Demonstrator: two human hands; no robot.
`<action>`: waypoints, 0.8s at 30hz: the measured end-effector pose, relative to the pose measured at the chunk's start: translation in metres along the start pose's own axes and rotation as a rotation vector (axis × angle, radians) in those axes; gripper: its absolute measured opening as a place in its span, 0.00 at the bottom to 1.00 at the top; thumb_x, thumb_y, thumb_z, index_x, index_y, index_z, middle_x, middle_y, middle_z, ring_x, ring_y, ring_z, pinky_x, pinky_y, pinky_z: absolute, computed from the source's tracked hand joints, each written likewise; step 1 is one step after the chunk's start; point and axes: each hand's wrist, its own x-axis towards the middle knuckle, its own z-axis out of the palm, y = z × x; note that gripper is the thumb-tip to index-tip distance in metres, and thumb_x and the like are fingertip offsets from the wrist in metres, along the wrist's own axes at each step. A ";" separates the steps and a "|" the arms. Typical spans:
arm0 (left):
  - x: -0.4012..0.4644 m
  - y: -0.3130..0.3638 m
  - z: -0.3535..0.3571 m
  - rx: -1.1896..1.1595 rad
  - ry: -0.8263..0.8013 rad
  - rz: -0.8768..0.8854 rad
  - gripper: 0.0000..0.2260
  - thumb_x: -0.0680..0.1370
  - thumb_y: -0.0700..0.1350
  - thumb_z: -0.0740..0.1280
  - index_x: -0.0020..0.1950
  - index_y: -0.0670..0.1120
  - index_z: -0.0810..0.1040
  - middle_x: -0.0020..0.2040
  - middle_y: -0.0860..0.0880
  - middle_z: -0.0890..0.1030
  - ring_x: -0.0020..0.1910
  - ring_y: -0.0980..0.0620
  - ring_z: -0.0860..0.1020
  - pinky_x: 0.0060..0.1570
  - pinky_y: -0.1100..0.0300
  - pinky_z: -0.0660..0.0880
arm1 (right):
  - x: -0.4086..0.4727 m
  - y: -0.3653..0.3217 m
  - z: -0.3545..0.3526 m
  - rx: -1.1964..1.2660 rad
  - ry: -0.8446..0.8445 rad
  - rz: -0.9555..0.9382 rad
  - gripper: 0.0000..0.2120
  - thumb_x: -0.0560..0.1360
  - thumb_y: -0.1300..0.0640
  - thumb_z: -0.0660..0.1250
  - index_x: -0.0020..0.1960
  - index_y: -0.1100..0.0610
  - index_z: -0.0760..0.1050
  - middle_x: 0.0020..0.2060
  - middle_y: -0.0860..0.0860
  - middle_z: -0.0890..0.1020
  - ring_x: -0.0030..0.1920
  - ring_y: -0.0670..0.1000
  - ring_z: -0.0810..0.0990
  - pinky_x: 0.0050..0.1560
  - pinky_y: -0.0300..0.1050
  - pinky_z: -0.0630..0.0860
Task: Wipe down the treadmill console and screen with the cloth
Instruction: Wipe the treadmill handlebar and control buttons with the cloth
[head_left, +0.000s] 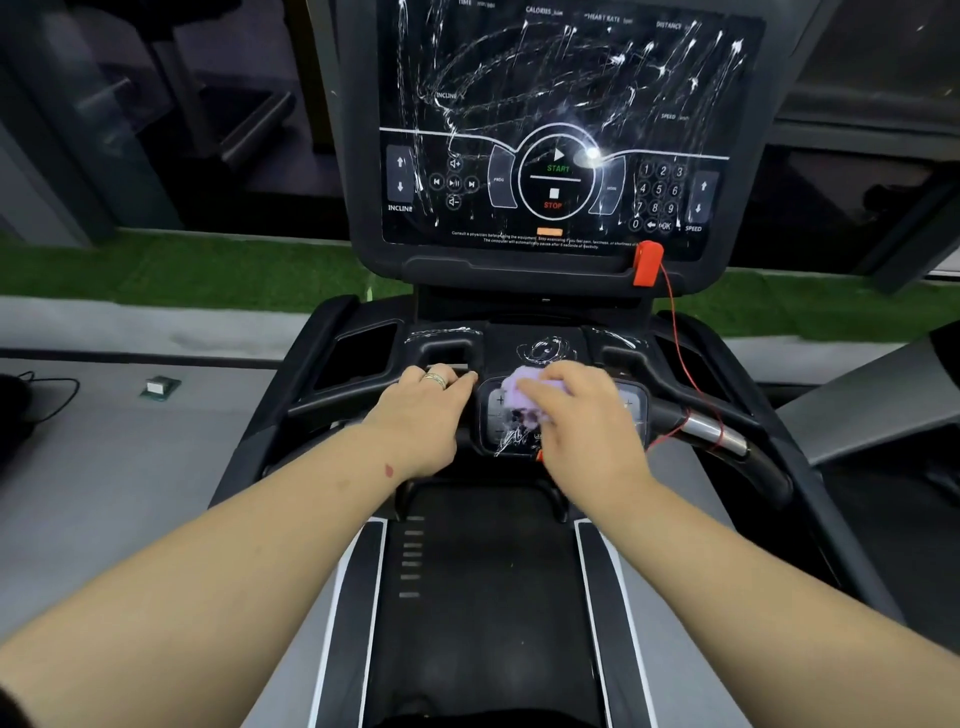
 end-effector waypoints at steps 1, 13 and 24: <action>0.000 0.000 0.000 0.002 0.004 -0.002 0.37 0.77 0.43 0.64 0.83 0.52 0.50 0.76 0.50 0.61 0.65 0.44 0.65 0.63 0.55 0.68 | -0.001 -0.003 0.003 0.005 -0.059 -0.074 0.21 0.67 0.73 0.67 0.55 0.56 0.83 0.55 0.55 0.80 0.53 0.62 0.76 0.51 0.56 0.79; 0.002 -0.002 0.003 0.011 0.033 0.012 0.38 0.77 0.40 0.64 0.83 0.52 0.50 0.76 0.50 0.61 0.64 0.44 0.66 0.60 0.56 0.69 | 0.001 -0.011 0.006 0.031 -0.087 -0.182 0.23 0.65 0.74 0.71 0.53 0.54 0.85 0.51 0.53 0.81 0.50 0.61 0.78 0.51 0.50 0.79; 0.005 -0.007 0.009 0.028 0.087 0.029 0.36 0.79 0.38 0.64 0.83 0.53 0.51 0.74 0.51 0.64 0.60 0.46 0.67 0.60 0.56 0.72 | -0.003 -0.002 0.002 0.064 -0.184 -0.282 0.21 0.67 0.72 0.69 0.53 0.53 0.86 0.52 0.52 0.82 0.50 0.60 0.78 0.51 0.52 0.78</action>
